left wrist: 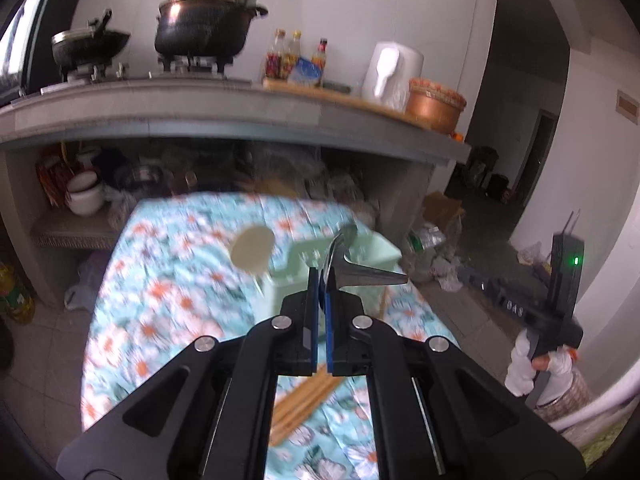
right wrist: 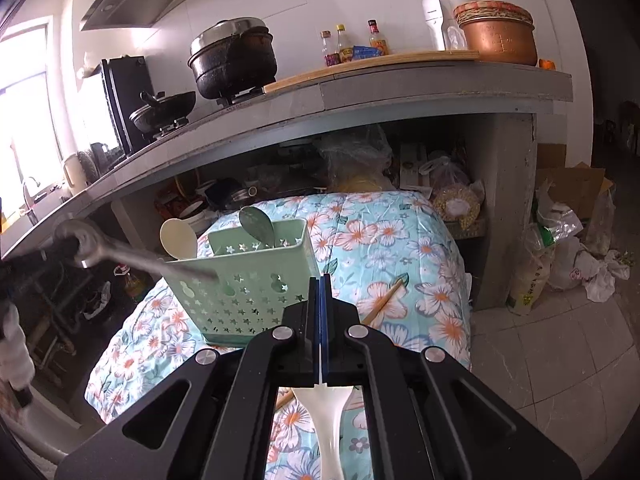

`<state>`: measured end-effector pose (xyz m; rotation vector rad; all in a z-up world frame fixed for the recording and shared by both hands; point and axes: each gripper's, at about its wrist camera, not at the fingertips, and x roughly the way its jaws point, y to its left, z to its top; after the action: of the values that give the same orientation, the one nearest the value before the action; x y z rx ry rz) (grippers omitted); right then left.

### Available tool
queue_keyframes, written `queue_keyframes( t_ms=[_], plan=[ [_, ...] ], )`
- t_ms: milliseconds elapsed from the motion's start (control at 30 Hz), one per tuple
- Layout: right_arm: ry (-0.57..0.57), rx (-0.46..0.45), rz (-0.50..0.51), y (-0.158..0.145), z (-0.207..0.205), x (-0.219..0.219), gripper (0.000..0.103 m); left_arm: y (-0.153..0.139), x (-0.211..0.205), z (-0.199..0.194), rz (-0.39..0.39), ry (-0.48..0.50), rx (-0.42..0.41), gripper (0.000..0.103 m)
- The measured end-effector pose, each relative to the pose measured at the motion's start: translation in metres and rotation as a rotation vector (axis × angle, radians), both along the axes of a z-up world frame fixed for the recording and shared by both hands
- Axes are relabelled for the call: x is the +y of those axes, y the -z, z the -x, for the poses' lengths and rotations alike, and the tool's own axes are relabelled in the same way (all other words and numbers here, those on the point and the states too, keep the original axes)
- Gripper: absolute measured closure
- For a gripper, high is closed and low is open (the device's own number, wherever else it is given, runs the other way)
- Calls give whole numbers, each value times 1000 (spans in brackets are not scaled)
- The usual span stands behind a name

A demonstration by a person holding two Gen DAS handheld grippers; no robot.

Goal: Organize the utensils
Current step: 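Lower the metal spoon into the green holder with the left tool and open it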

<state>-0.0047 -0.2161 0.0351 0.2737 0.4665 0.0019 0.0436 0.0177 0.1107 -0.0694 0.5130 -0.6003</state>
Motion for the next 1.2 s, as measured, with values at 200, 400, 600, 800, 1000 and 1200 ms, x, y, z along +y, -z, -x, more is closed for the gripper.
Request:
queue_keyframes(
  t_ms=[200, 400, 600, 800, 1000, 1200],
  plan=[
    [1, -5, -11, -1, -2, -3, 103, -22, 5, -20, -138, -87, -81, 101],
    [0, -9, -14, -3, -1, -6, 103, -10, 0, -52, -285, -137, -40, 101],
    [-8, -42, -1, -10, 2, -6, 103, 14, -17, -82, -409, -140, 10, 101],
    [-17, -79, -4, -25, 3, -9, 103, 32, -33, -98, -465, -124, 42, 101],
    [-34, -129, -11, -45, 3, -13, 103, 32, -43, -99, -480, -114, 38, 100],
    [-52, -136, -28, -55, 3, -15, 103, 29, -47, -101, -527, -95, 37, 100]
  ],
)
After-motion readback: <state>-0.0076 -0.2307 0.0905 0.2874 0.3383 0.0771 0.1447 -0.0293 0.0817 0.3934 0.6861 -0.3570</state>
